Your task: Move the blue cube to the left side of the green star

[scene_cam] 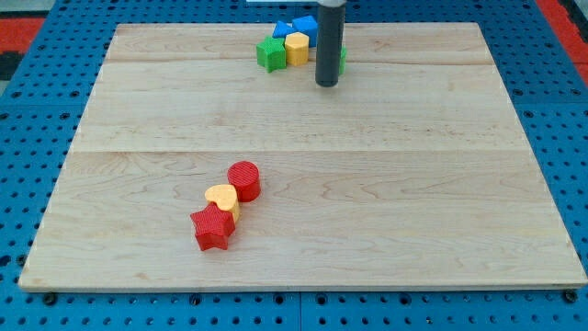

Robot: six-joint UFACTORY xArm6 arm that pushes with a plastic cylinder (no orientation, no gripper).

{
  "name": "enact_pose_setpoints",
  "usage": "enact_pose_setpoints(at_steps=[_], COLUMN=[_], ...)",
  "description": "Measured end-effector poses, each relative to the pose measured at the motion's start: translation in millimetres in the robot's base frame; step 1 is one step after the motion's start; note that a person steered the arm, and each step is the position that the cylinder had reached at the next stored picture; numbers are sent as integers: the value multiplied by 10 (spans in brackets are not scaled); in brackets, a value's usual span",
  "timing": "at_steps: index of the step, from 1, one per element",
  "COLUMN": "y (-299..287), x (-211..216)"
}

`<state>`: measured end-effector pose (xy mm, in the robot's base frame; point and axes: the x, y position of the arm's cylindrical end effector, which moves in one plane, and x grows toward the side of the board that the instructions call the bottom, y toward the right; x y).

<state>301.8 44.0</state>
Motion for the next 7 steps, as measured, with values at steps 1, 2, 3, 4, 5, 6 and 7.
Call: enact_pose_setpoints(at_steps=[1, 2, 3, 4, 5, 6, 7], y=[56, 304, 859, 986, 915, 462, -244], x=[-66, 44, -634, -1095, -1102, -1097, -1093])
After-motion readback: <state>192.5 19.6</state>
